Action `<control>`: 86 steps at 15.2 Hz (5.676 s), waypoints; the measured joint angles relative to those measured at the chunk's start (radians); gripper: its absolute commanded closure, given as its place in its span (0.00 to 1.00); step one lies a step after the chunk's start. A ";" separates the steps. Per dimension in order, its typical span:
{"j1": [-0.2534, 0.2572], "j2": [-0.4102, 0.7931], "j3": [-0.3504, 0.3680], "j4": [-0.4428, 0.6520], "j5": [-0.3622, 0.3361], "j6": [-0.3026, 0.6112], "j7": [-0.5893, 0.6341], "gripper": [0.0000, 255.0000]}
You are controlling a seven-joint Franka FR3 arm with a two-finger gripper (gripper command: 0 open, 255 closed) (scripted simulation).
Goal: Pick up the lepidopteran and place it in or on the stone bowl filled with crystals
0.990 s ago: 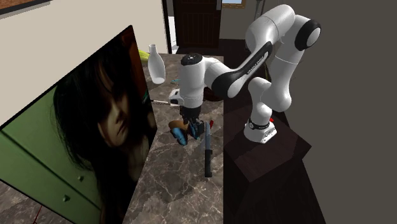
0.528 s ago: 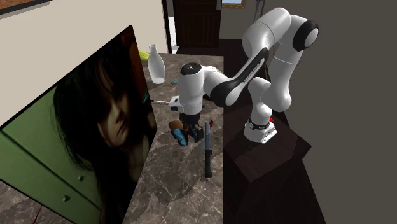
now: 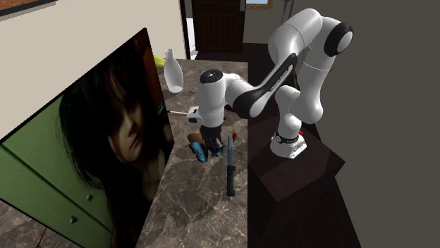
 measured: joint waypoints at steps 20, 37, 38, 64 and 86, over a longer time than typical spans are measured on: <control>0.049 -0.069 0.128 -0.086 -0.527 -0.195 -0.324 0.00; 0.040 -0.061 0.120 -0.103 -0.545 -0.163 -0.320 1.00; 0.040 -0.061 0.120 -0.103 -0.545 -0.163 -0.320 1.00; 0.040 -0.108 0.127 0.107 -0.476 -0.412 -0.414 0.00; -0.060 0.268 0.112 0.364 -0.158 -0.483 0.320 1.00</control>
